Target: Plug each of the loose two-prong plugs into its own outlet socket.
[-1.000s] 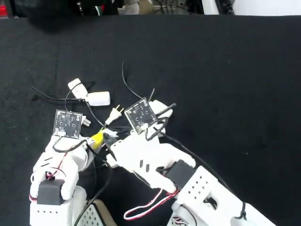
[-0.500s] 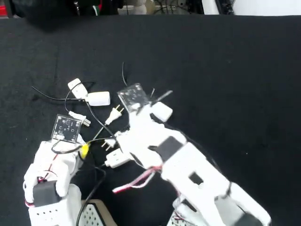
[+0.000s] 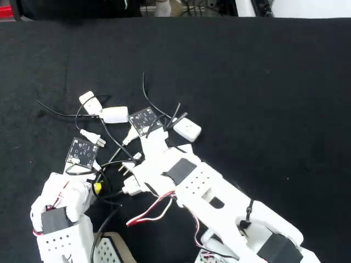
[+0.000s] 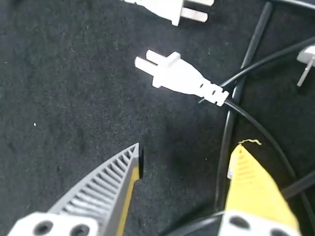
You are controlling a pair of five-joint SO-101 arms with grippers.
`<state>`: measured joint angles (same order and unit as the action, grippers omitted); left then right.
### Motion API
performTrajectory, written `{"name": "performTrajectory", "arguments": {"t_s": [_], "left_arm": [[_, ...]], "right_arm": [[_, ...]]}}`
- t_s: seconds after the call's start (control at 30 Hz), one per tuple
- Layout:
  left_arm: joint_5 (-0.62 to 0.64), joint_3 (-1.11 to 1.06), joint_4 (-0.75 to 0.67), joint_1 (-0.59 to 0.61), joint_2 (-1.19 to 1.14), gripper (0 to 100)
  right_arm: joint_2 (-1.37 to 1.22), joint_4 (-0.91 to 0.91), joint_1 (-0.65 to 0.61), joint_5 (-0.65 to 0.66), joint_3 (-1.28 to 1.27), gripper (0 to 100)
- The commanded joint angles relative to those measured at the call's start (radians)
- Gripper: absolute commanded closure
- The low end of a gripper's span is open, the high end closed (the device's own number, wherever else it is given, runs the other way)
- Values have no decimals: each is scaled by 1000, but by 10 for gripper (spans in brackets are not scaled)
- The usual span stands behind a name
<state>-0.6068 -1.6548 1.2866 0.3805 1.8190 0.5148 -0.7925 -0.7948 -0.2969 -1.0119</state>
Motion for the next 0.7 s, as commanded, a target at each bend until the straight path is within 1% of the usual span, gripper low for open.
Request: {"name": "performTrajectory", "arguments": {"t_s": [0.0,0.07,0.2,0.27,0.4,0.67], "left_arm": [[-6,4,-20,8,3,715],[-6,4,-20,10,3,715],[-6,4,-20,10,3,715],[-6,4,-20,10,3,715],[-6,4,-20,10,3,715],[-6,4,-20,10,3,715]], "right_arm": [[2,51,21,-8,-13,988],[-15,63,46,-6,-19,988],[-24,57,52,-6,-18,988],[-19,29,52,-11,-7,987],[-13,-81,52,-14,48,987],[-5,-91,51,-14,36,987]]}}
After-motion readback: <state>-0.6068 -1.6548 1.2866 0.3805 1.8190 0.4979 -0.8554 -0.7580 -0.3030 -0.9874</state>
